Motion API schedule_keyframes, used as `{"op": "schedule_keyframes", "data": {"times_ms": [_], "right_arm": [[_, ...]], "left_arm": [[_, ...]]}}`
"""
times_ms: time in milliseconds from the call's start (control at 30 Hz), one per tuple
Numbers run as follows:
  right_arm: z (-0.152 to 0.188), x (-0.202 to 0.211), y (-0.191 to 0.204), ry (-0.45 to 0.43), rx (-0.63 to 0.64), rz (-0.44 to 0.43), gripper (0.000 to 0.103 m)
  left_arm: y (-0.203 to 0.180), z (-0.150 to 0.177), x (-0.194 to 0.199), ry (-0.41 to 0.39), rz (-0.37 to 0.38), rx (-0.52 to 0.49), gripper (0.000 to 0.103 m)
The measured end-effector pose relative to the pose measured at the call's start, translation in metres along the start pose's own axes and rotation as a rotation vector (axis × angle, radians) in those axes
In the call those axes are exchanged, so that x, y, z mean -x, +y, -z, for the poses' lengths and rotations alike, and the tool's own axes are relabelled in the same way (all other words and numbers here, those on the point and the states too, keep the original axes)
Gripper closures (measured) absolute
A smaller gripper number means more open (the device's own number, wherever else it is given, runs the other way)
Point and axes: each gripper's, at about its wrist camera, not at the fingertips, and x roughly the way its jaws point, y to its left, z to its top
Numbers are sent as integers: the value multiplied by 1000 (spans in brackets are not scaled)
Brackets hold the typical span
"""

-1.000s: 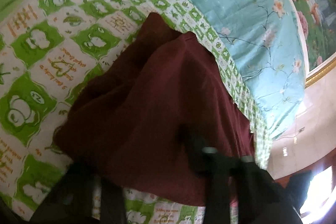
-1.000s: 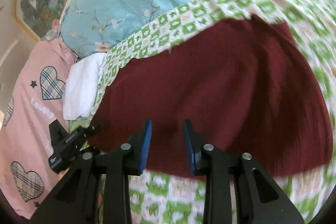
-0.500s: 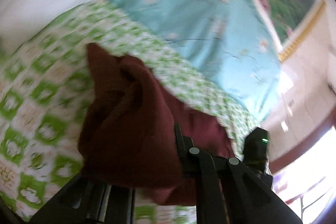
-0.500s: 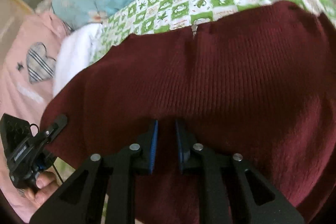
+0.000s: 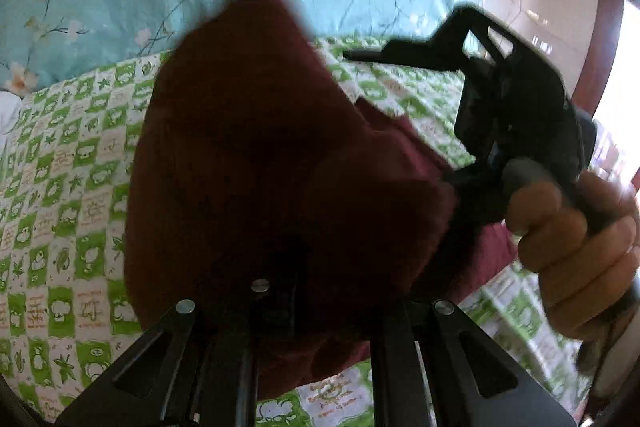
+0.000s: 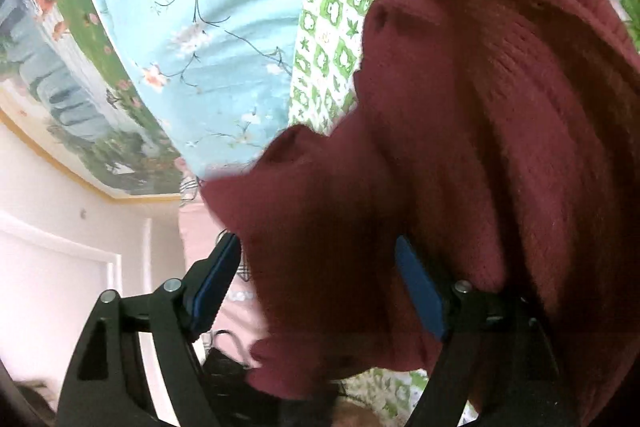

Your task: Fold large clothes

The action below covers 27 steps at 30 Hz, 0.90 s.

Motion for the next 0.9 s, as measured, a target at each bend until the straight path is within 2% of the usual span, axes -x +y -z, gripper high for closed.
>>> {"op": "schedule_keyframes", "data": {"times_ms": [167, 300, 367, 433, 467, 500, 533, 633, 767, 833, 900], "right_arm": [[-6, -3, 4, 28, 39, 35, 23], [-10, -19, 17, 40, 139, 157, 23], [-11, -34, 28, 61, 214, 251, 27], [-10, -48, 37, 82, 280, 340, 54], [-10, -54, 40, 90, 295, 376, 64], [-11, -56, 42, 87, 304, 393, 79], [-11, -53, 48, 77, 324, 385, 84], [-8, -27, 71, 12, 388, 315, 86], [-3, 23, 93, -88, 486, 290, 86], [-4, 46, 91, -123, 509, 326, 86], [-8, 56, 79, -122, 511, 401, 86]], "left_arm": [[1, -2, 4, -14, 18, -20, 92], [8, 0, 6, -22, 57, 13, 93], [9, -1, 7, -24, 65, 23, 93], [4, -1, 11, -28, 72, 26, 93], [2, -2, 12, -30, 71, 26, 93], [0, -4, 14, -34, 66, 23, 93], [-2, -7, 17, -40, 67, 21, 93], [-12, -22, 27, -77, 103, 18, 93], [-42, -41, 29, -113, 192, 4, 93], [-61, -43, 19, -102, 213, -20, 93], [-74, -37, -1, -65, 228, -23, 93]]}}
